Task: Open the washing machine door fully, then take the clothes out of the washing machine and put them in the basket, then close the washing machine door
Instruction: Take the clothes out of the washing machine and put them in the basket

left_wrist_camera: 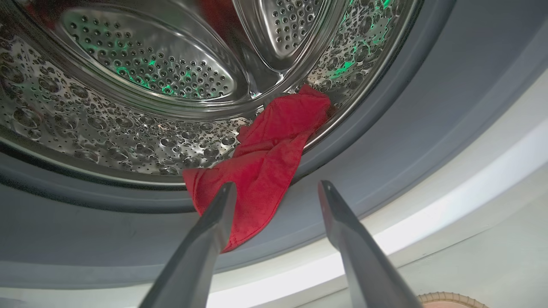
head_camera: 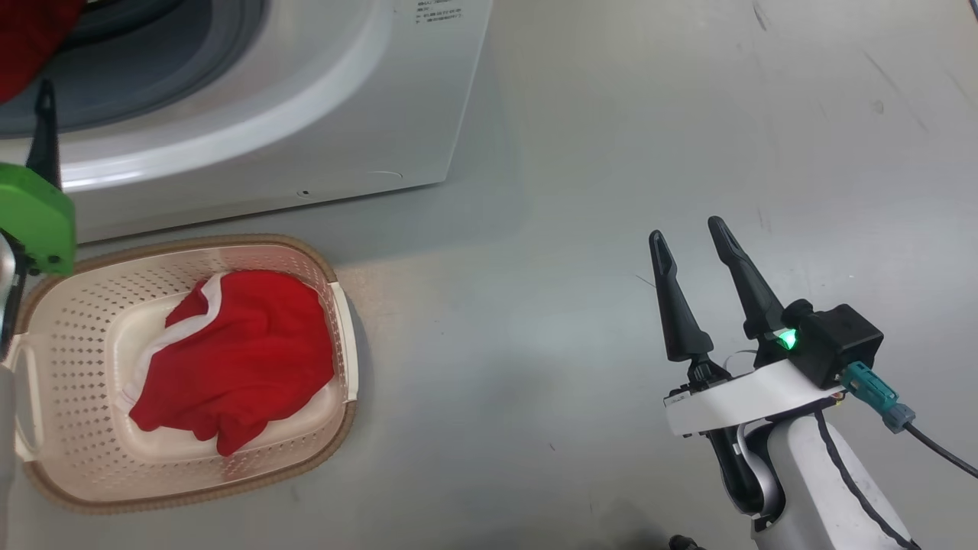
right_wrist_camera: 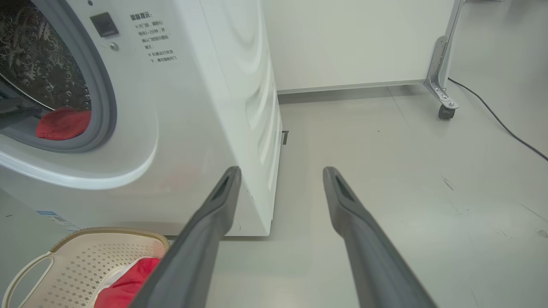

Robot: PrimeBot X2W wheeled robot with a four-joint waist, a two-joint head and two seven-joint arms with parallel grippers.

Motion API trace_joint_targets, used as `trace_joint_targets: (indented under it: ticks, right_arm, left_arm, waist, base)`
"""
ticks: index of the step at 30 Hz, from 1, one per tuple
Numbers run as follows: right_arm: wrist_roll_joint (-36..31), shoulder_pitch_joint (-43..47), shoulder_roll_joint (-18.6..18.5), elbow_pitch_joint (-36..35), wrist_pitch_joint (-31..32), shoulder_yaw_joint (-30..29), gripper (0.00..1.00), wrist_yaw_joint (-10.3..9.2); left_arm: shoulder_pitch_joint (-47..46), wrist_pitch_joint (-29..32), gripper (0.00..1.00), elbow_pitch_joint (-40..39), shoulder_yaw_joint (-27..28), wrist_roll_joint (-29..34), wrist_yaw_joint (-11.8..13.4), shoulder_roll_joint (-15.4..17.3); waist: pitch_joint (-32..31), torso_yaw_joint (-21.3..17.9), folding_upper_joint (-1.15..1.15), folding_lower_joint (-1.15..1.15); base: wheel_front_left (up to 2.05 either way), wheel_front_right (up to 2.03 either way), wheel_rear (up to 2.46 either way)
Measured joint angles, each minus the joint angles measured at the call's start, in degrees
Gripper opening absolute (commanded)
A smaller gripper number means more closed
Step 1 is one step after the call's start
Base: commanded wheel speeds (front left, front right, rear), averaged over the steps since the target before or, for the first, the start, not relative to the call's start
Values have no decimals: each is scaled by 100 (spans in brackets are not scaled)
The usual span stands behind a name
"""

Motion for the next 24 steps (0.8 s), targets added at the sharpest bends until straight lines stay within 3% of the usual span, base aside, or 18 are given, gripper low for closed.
trace_joint_targets:
  ticks: [11, 24]
  right_arm:
    - [304, -242, 3, -64, 0, 247, 100, -55]
    - [434, -417, 8, -89, 0, 436, 100, -162]
  left_arm:
    - [-917, 676, 100, 639, 88, 48, -64, 267]
    - [-1557, 1170, 100, 1360, 175, 149, 64, 506]
  waist:
    - [375, -346, 0, 0]
    - [663, -587, 0, 0]
  base:
    - [0, 0, 0]
    - [0, 0, 0]
